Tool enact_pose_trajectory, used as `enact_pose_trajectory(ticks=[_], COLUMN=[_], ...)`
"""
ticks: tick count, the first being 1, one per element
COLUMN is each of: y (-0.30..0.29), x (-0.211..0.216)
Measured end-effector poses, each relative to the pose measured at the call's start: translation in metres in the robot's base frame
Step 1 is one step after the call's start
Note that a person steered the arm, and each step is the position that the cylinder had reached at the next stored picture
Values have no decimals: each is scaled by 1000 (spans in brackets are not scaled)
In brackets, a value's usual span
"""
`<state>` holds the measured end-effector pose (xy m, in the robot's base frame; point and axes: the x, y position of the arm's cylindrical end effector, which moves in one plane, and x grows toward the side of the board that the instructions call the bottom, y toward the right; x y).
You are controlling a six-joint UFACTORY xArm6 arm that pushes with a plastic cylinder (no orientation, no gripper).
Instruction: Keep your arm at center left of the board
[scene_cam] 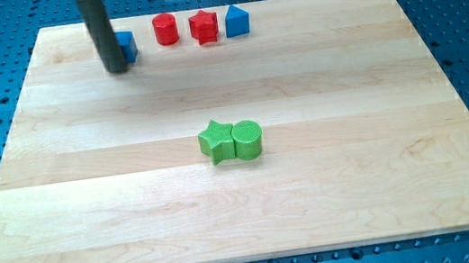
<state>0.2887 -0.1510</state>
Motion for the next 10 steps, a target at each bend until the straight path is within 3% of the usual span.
enact_pose_trajectory(ticks=[1, 2, 5, 10], y=[3, -16, -114, -132], x=[-27, -23, 97, 124])
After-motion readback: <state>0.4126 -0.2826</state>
